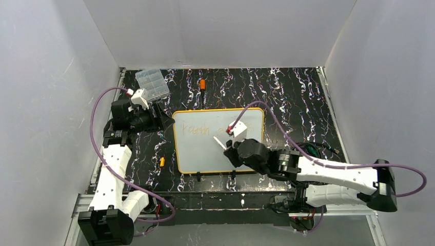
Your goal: Write a sentence on the whiteboard
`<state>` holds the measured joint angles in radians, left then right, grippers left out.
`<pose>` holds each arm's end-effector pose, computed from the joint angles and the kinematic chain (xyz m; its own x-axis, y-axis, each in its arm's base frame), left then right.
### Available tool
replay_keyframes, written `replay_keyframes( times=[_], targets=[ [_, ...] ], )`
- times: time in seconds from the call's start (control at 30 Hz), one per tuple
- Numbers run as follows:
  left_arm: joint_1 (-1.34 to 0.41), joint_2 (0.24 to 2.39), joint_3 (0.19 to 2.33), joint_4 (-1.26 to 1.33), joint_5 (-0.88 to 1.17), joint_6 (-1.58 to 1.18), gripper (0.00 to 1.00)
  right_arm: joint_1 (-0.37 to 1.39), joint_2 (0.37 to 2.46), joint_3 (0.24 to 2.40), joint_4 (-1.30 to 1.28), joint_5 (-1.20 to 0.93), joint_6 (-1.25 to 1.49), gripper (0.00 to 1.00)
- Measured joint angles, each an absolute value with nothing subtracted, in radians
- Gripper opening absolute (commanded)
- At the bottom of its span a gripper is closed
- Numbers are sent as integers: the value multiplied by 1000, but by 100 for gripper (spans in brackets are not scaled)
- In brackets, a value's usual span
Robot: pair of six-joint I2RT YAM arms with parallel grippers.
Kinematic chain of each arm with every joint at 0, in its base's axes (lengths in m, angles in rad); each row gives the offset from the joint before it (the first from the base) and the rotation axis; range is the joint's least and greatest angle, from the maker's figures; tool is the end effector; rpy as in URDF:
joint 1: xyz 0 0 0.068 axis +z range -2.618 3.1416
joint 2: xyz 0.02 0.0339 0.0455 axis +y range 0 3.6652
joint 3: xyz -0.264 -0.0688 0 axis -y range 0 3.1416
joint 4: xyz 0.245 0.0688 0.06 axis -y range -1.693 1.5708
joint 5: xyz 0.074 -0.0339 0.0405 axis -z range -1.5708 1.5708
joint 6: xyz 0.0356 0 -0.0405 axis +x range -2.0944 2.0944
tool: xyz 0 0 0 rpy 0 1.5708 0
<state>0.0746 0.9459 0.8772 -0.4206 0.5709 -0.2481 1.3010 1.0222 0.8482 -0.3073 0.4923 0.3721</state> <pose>0.2067 -0.0038 0.3218 -0.5558 -0.2487 -0.7933 0.2852 0.8392 -0.4630 0.0768 0.2147 0.3067 -0.3832 -0.1834 -0.9053 -0.6424 0.7572 0.1184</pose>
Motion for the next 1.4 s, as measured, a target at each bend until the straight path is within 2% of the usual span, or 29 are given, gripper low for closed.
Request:
replay_keyframes(
  times=[0.3,0.63,0.97,1.23,1.4],
  targets=[
    [78,1009,862,-337,653,-277,63,1496,1317,927,-136,560,445,1],
    [78,941,809,-301,712,-299,63,1505,1432,995,-71,629,529,1],
    [72,985,792,-236,807,-342,54,1505,1493,1007,-53,645,578,1],
    [49,991,791,-222,829,-352,38,1505,1510,1052,-79,673,610,1],
    [46,991,788,-216,831,-352,37,1505,1535,1077,-101,681,626,1]
  ],
)
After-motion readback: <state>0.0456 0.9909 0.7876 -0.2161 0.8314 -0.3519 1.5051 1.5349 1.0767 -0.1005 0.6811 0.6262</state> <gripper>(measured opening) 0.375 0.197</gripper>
